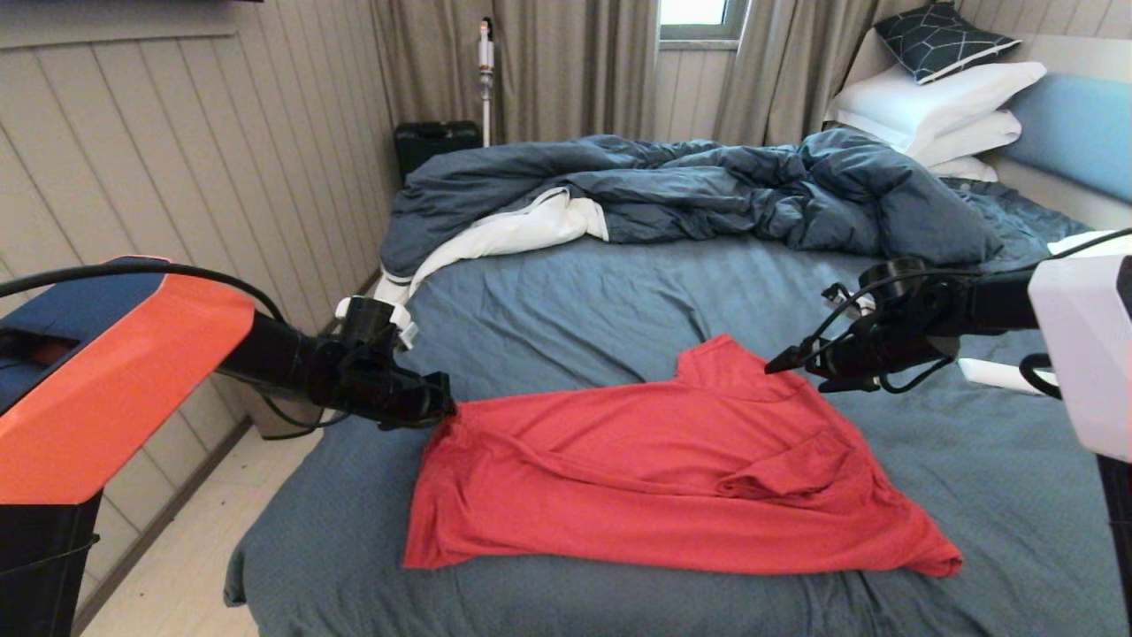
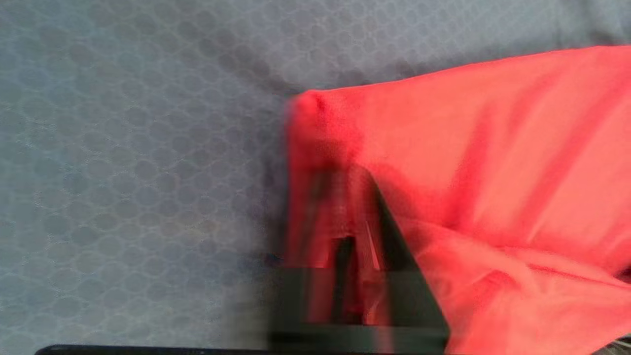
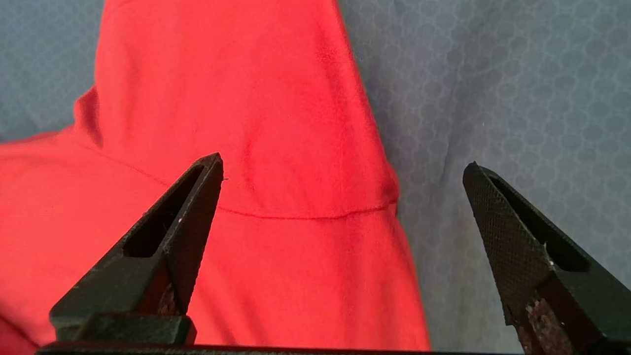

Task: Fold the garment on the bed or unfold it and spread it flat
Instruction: Fold the red T-shirt

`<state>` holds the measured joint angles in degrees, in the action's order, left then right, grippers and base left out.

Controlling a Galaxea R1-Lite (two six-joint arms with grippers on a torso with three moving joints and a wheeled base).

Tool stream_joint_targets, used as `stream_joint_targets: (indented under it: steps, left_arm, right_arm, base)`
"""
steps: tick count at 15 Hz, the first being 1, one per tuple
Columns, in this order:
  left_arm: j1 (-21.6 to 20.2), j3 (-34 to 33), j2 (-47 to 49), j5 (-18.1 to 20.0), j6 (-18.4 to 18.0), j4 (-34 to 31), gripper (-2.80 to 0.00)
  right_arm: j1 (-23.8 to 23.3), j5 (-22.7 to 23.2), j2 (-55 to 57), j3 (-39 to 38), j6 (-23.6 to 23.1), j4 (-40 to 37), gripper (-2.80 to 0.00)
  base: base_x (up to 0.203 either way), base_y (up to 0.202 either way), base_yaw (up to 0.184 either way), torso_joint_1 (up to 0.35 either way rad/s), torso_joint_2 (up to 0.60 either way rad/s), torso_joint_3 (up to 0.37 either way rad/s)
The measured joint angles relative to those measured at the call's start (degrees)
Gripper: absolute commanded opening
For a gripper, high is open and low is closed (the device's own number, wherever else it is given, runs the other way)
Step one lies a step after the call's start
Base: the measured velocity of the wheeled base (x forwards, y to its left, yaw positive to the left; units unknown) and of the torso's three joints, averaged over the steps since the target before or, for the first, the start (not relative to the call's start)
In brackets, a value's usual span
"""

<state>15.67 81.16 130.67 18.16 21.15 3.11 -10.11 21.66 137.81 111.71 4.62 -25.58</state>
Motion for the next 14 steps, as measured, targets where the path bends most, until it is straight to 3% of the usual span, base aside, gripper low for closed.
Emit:
stream_joint_targets:
  steps: [8, 9, 14]
  left_arm:
    - [0.4, -0.8, -0.2, 0.0, 0.0, 0.0, -2.8]
    - [0.4, -0.8, -0.2, 0.0, 0.0, 0.0, -2.8]
    - [0.3, -0.7, 0.0, 0.0, 0.0, 0.0, -2.8]
  right_arm:
    - [1.3, -0.4, 1.2, 0.0, 0.1, 1.6, 0.0]
    - [1.5, -0.4, 1.3, 0.0, 0.1, 1.7, -2.8]
    - [1.5, -1.0, 1.5, -0.2, 0.0, 1.4, -2.8]
  base:
    - [0.0, 0.0, 0.0, 0.0, 0.0, 0.0]
    - [0.0, 0.0, 0.0, 0.0, 0.0, 0.0]
    - [0.0, 0.0, 0.0, 0.0, 0.0, 0.0]
